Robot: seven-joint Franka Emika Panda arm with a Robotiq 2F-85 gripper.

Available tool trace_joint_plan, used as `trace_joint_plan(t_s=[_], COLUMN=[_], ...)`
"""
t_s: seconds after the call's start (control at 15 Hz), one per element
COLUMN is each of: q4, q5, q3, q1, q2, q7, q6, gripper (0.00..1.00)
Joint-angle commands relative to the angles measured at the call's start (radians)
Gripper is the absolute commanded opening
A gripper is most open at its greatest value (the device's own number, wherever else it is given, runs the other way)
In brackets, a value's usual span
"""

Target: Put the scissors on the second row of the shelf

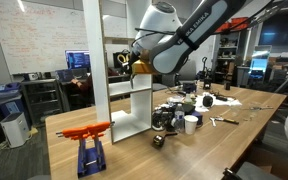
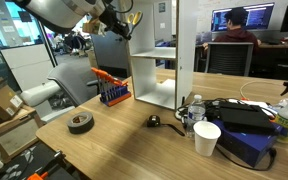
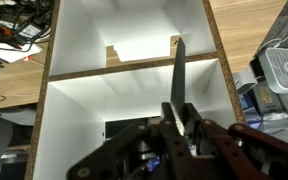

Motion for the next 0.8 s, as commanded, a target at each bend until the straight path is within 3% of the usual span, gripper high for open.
trace_joint_plan(t_s=[0.0,0.2,0.33,0.53,0.73], q4=[0.117,0.192,0.255,0.341,0.415], q5=[-0.167,-0.336,-0.429,-0.555,-0.655], q3=[0.097,0.170,0.203,0.215,0.182], q1=[-0.134,-0.232,-0.254,-0.218,-0.126], q2=[0.072,0.118,0.194,0.328,0.464], q7=[0.087,0.214,0.272,0.332,0.370], q6=[-0.015,-0.047,-0.114,-0.251,-0.372], gripper=[0.02,0.02,0.02,0.02,0.02])
